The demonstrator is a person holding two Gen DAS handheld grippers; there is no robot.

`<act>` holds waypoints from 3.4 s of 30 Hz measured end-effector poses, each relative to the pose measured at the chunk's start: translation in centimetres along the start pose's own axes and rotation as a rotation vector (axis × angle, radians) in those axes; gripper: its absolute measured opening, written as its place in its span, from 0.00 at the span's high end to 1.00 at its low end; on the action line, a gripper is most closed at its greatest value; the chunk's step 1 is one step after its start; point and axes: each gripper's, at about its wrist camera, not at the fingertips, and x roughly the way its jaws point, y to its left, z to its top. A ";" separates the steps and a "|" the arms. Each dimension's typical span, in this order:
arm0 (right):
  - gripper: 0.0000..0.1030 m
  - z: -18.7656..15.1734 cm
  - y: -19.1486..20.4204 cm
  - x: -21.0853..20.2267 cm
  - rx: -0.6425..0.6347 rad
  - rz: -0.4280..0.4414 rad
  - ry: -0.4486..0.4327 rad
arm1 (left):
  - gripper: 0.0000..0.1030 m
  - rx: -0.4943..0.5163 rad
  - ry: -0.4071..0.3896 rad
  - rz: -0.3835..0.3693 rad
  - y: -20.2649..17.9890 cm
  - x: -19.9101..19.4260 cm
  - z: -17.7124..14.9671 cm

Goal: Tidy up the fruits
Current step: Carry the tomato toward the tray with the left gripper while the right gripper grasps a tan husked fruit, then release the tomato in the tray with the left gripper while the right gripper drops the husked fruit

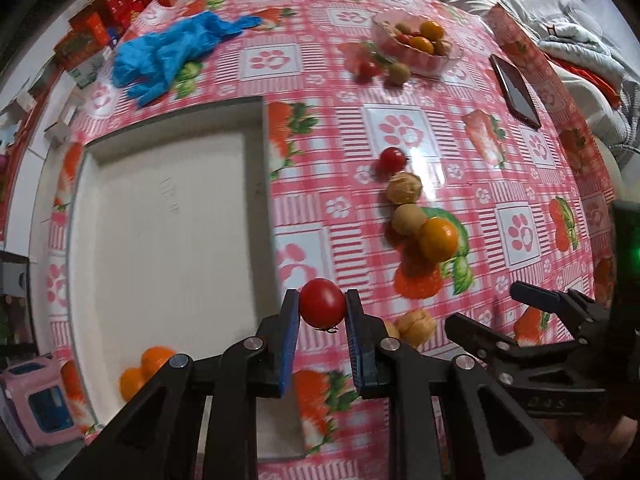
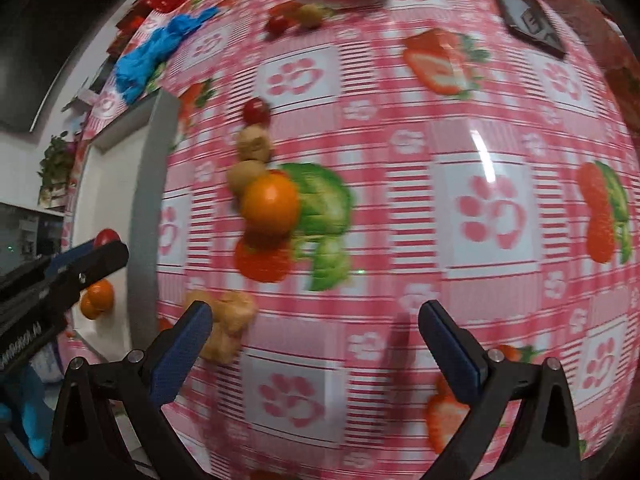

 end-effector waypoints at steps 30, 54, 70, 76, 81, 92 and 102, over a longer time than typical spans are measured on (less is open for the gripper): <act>0.76 1.7 6.8 1.9 -0.079 -0.087 0.098 | 0.77 -0.092 0.002 0.015 6.9 -1.8 -4.1; 0.76 1.9 15.3 -2.7 -0.298 -0.055 0.091 | 0.77 -0.198 -0.011 0.073 12.9 -4.5 -7.2; 0.76 1.2 19.7 0.6 -0.393 -0.009 0.177 | 0.77 -0.192 0.019 0.082 14.0 -3.6 -8.1; 0.76 1.0 20.7 1.9 -0.407 0.006 0.211 | 0.77 -0.188 0.038 0.086 14.0 -2.9 -8.0; 0.75 0.8 21.3 3.0 -0.409 0.017 0.236 | 0.77 -0.181 0.047 0.088 14.0 -2.4 -7.9; 0.49 0.9 21.8 3.2 -0.425 0.005 0.234 | 0.50 -0.149 0.056 0.135 13.2 -2.0 -8.0; 0.15 2.0 18.7 1.8 -0.342 -0.024 0.191 | 0.31 -0.176 0.046 0.148 14.0 -2.9 -7.9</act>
